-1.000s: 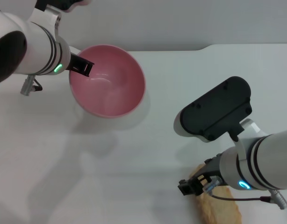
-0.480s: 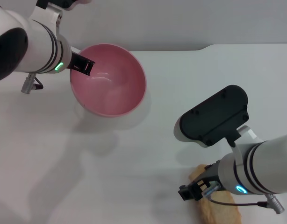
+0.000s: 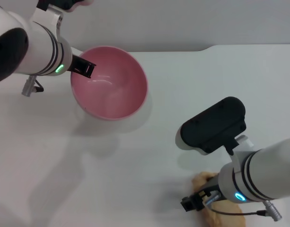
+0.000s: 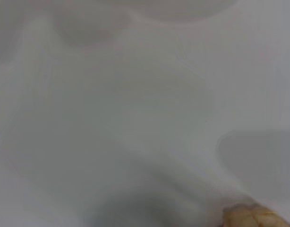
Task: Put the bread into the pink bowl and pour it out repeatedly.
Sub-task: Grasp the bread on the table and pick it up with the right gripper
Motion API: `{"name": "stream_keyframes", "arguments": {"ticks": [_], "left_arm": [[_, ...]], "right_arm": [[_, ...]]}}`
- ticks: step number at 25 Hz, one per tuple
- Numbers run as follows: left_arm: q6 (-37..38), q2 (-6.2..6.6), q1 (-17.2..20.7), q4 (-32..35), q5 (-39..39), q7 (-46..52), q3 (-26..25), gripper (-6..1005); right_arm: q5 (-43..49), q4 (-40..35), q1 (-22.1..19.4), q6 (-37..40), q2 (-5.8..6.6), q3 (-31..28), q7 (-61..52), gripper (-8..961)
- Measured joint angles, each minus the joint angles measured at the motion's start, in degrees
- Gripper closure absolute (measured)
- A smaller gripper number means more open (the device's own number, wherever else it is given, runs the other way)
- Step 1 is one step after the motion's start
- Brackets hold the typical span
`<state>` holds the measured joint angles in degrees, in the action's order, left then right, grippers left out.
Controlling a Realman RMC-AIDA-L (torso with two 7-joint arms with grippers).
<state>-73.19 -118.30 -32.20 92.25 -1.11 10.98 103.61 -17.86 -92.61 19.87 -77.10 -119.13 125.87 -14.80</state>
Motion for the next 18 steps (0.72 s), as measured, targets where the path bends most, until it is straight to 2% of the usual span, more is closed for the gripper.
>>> {"name": "stream_keyframes", "arguments": {"ticks": [3, 9, 18], "left_arm": [[-0.10, 0.00, 0.00, 0.00, -0.81, -0.31, -0.47, 955], [0.29, 0.06, -0.08, -0.18, -4.88, -2.17, -2.48, 955], [0.38, 0.09, -0.25, -1.57, -5.29, -2.85, -2.49, 955]], "right_arm": [[-1.25, 0.55, 0.40, 0.09, 0.10, -0.03, 1.23, 174], [-1.14, -1.64, 0.40, -0.78, 0.14, 0.88, 4.21, 267], [1.57, -5.37, 0.97, -2.35, 0.25, 0.84, 4.50, 464]]}}
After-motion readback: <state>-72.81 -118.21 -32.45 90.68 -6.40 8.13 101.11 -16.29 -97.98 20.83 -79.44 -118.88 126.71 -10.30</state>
